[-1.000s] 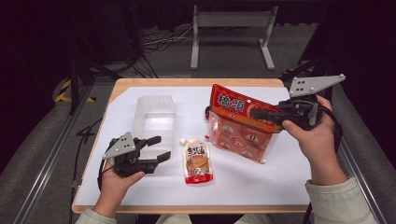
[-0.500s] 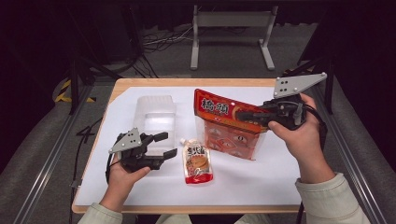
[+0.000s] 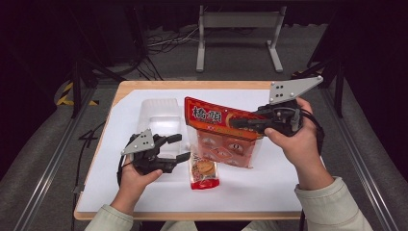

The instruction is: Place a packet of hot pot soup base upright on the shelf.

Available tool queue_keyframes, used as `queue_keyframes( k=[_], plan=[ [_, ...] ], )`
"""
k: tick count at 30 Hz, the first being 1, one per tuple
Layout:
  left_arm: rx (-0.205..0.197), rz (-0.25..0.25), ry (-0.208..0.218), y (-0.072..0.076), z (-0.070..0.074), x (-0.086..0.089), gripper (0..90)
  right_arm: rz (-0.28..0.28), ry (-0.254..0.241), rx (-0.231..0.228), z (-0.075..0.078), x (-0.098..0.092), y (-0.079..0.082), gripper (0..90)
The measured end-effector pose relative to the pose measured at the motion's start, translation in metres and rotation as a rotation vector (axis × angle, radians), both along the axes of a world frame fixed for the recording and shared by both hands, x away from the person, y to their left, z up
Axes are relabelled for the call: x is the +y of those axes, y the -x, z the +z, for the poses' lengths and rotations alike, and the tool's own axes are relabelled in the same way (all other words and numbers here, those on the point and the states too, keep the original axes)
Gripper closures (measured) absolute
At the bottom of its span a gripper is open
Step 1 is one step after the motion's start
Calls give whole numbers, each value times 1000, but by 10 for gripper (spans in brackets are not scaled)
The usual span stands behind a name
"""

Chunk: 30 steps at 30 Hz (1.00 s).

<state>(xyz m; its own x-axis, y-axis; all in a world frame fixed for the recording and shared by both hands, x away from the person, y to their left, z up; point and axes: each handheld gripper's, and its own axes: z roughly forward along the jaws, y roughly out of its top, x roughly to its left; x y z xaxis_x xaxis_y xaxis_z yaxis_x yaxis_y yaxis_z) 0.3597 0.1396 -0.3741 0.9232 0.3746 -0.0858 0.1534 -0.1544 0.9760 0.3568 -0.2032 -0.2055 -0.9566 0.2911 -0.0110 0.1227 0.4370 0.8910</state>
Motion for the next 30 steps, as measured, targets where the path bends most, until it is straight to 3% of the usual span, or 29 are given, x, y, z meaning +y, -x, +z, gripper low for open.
queue_keyframes(
  k=[4,9,14,19,30],
  plan=[
    [2,-16,8,-2,-1,-4,282,18,-9,4,-3,8,0,900],
    [19,-46,47,-6,-1,-6,279,40,-8,6,-6,17,0,900],
    [39,-43,34,-8,0,-10,246,51,-15,9,-8,24,0,900],
    [14,-31,23,-8,0,-14,226,62,-21,9,-11,28,0,900],
    [-34,-74,52,-9,0,-20,258,80,-48,2,-15,34,0,900]
  ],
)
